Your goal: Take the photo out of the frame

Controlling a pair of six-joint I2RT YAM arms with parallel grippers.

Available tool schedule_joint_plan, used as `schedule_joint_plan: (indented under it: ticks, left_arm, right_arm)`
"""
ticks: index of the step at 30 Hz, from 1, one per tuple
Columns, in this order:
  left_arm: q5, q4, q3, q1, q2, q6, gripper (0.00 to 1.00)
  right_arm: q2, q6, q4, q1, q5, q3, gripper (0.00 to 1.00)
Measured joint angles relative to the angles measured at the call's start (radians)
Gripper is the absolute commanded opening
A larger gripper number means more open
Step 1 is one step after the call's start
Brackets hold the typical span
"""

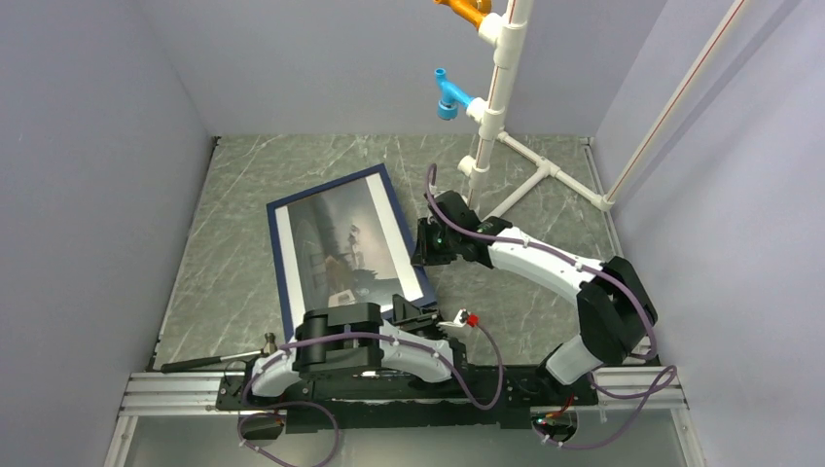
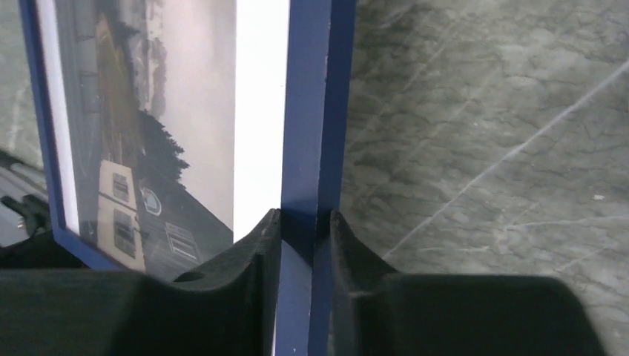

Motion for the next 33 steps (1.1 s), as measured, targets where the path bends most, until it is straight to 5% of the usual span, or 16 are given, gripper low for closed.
schedule_joint_plan:
  ticks: [4,11,19,33]
  left_arm:
    - [-0.076,-0.212,0.005,-0.006,0.0,-0.244,0.0]
    - [-0.098,-0.329,-0.044,-0.005,-0.146,-0.408,0.0]
    - [-0.091,-0.397,-0.05,0.015,-0.413,-0.473,0.0]
    - [-0.084,-0.402,0.021,0.024,-0.829,-0.434,0.0]
  right_arm:
    - [-0.023,-0.011,-0.016,0.002,-0.011,0.035,0.65]
    - [-0.183,-0.05,-0.089,-0.006,0.053,0.057,0.87]
    - [-0.332,-0.066,-0.115,-0.023,0.084,-0.002,0.99]
    - [-0.363,-0.045,-0.006,-0.03,0.018,-0.158,1.0]
